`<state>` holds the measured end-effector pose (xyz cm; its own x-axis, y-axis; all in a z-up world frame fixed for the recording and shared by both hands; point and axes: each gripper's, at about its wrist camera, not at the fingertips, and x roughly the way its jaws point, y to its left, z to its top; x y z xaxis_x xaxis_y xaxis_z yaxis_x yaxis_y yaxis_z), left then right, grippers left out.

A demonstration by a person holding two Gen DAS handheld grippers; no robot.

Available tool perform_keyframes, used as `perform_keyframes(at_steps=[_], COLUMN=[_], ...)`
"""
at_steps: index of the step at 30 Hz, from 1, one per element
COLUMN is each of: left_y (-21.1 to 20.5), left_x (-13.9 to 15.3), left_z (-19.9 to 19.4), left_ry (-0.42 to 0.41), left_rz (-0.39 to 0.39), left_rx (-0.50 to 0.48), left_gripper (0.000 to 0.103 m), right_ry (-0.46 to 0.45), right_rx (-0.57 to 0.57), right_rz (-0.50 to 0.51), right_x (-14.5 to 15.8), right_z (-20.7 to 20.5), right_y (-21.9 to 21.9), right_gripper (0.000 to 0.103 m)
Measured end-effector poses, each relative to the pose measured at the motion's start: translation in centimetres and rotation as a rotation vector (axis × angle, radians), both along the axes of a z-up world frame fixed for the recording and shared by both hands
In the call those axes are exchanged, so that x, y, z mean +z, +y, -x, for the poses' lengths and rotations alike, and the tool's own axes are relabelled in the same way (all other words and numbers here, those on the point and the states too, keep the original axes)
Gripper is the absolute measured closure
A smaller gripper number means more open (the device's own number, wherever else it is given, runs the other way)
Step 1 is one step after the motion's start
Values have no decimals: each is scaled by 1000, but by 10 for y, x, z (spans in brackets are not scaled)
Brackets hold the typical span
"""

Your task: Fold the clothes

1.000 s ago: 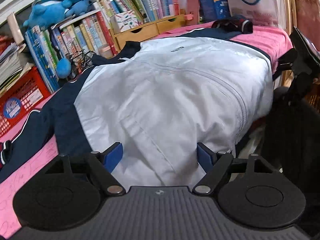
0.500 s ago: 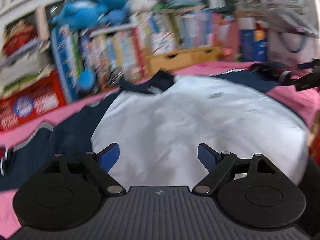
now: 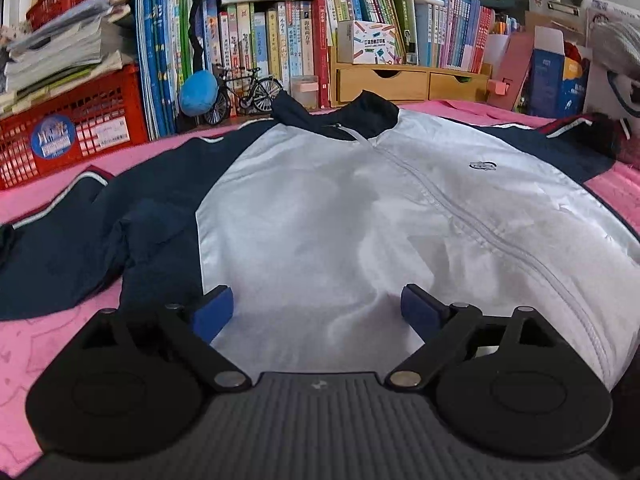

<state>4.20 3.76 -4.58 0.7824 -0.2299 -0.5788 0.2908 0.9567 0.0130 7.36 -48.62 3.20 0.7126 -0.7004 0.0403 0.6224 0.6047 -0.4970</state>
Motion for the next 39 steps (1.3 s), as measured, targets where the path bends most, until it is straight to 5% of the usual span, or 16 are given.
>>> perform_keyframes(at_steps=[1,5,7,12,17,19,21,23,28,32,34,37,39], left_y=[0,1,0,0,1,2,3,7,51,99,123,156,183], left_x=[0,1,1,1,1,2,3,8,39,46,40,20,11], left_z=[0,0,0,0,2,3,5,8,16,-16,-42,-93,-114], left_ry=[1,3,3,4,0,-7,-14,-37,-163,-170,-111,1,24], left_rz=[2,2,2,3,5,5,4,0,-25,-169,-230,-468,-660], left_rx=[-1,-6,-7,-10,-7,1,10,29,119,253,289,440,587], left_gripper=[10,10,10,9,9,9,9,9,7,6,8,30,34], right_ry=[19,175,262,253,357,333,314,305,338,374,405,460,491], right_rx=[58,291,315,215,-9,-11,2,52,331,610,763,976,1083], right_rz=[-54,-161,-150,-281,-521,-550,-526,-451,-293,-271,-286,-309,-299], right_x=[-5,-37,-51,-55,-77,-73,-66,-57,-38,-31,-28,-26,-25], right_z=[7,11,1,-62,-122,-117,-103,-83,-25,-3,0,1,0], right_y=[1,26,41,-4,-91,-83,-61,-33,61,145,192,261,301], right_gripper=[43,63,74,75,84,79,63,33,22,16,16,15,12])
